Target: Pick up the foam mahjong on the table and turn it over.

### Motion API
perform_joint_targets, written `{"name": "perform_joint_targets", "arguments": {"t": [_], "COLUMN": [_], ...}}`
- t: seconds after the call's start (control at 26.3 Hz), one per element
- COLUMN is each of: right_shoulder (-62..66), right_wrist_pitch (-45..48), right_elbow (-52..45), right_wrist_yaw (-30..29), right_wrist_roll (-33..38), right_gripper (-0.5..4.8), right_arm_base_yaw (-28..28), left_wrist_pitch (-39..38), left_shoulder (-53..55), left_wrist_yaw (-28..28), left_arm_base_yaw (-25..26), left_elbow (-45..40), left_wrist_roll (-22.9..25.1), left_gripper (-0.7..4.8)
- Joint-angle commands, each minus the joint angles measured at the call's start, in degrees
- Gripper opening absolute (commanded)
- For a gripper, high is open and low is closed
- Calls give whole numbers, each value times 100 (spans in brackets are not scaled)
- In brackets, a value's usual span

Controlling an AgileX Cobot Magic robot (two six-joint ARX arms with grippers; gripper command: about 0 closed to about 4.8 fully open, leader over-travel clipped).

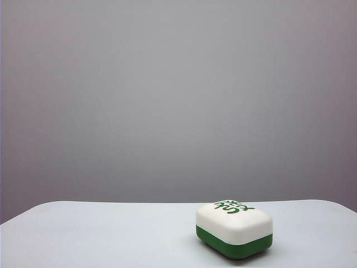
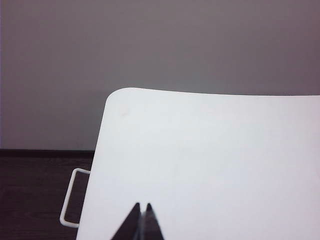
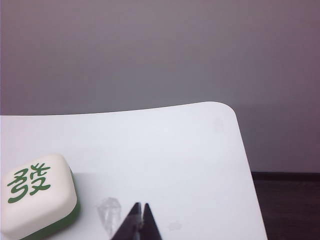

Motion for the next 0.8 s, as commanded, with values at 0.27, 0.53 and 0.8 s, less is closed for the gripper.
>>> {"name": "perform_joint_targets", "arguments": {"t": [0.27,0.53,0.8], "right_shoulder": [-4,-4,13], "right_wrist_pitch": [15,710,905], "right_elbow": [-31,-11,282], "right_wrist_yaw": [4,-15,350], "right_wrist_roll": [-7,127,345], "right_gripper": [-6,-6,-6], "right_arm_base_yaw": [7,0,-39], "left_wrist_pitch": [31,35,59], "left_shoulder": [4,4,199], "left_wrist_yaw": [9,1307,922], "left_arm_base_yaw": [7,11,22], "left_elbow": [-11,310,876], "left_wrist_roll": [-9,-1401,-1088], "left_gripper": [-5,-5,-5]}}
